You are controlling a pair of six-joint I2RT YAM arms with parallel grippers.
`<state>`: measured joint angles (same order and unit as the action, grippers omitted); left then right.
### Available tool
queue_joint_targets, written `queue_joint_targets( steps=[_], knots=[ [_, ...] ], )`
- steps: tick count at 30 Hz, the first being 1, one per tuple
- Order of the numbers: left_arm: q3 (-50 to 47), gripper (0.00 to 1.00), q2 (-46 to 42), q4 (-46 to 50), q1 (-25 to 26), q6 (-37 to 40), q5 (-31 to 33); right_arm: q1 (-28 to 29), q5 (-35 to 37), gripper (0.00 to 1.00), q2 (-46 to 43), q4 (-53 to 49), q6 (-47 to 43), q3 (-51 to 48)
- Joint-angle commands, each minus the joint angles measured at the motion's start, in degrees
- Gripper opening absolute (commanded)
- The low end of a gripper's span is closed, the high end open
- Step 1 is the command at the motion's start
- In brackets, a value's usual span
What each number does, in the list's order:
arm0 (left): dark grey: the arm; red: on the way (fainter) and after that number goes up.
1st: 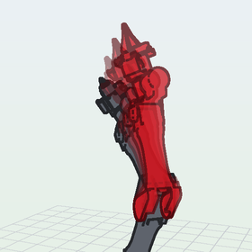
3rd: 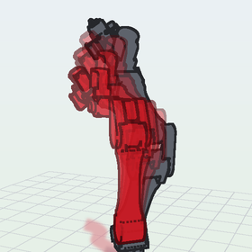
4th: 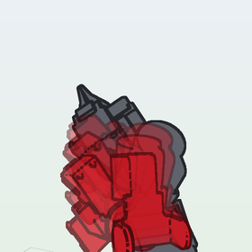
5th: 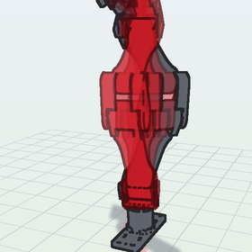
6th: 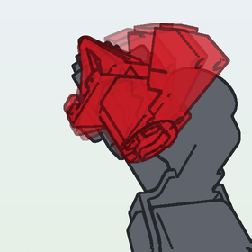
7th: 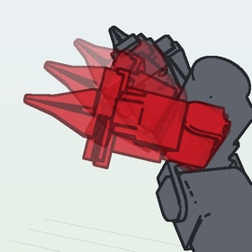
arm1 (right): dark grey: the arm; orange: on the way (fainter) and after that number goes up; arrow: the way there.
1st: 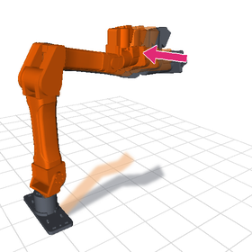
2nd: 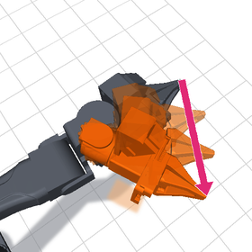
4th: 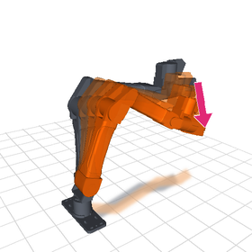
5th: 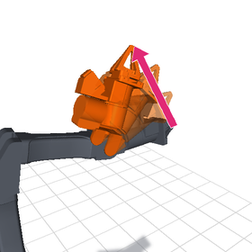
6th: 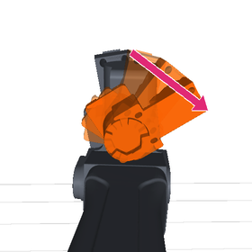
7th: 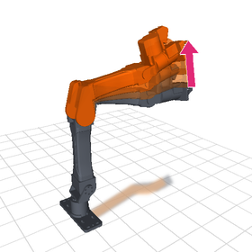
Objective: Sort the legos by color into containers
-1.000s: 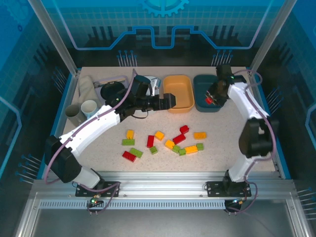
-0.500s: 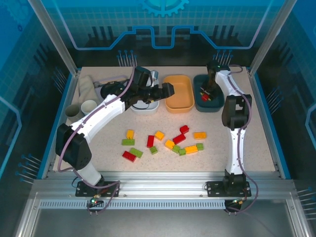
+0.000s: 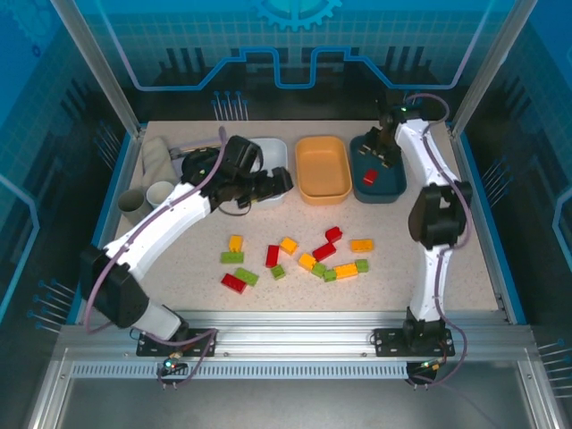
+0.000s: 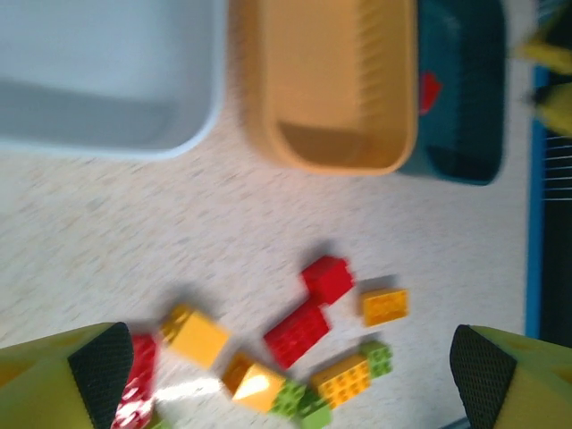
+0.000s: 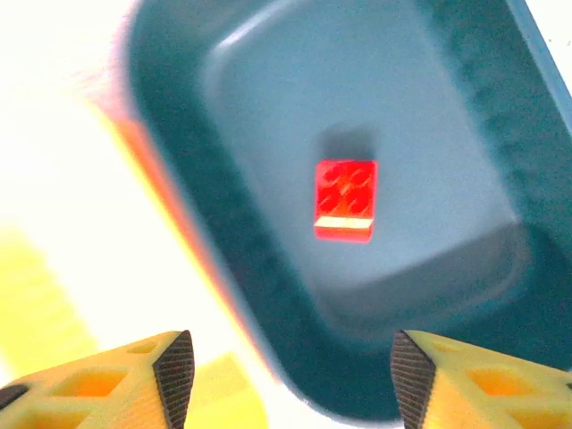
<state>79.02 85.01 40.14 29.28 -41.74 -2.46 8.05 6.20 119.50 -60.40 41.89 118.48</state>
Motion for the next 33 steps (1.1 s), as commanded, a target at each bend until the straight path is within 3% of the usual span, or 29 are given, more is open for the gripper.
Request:
queue_joint_targets(
  steps=[1, 6, 10, 15, 27, 33],
  knots=[
    [-5.29, 0.95, -4.08, 10.55, -0.85, -1.72, 6.38, 7.97, 0.96, 0.66, -15.72, 10.22, -7.19, -10.40],
    [-12.06, 0.95, -5.70, 14.51, -3.40, 1.66, 6.41, 17.46, -10.28, 0.72, -32.83, 28.17, -16.17, -35.61],
    [-14.67, 0.93, -2.71, 15.25, -5.75, 7.54, 4.85, 26.94, -16.28, 0.76, -39.78, 32.49, -23.44, -50.13],
    [-12.87, 0.87, 4.03, 15.97, -7.58, 15.12, 1.81, 34.34, -19.36, 0.76, -44.53, 37.59, -23.93, -62.39],
    [-9.56, 0.76, 16.39, 11.45, -11.23, 21.30, -0.74, 37.17, -20.16, 0.75, -40.24, 36.07, -24.22, -60.71],
    [-10.51, 0.62, 19.97, 9.64, -11.34, 22.47, 0.03, 37.19, -20.44, 0.74, -38.42, 34.85, -24.40, -59.08]
  ],
)
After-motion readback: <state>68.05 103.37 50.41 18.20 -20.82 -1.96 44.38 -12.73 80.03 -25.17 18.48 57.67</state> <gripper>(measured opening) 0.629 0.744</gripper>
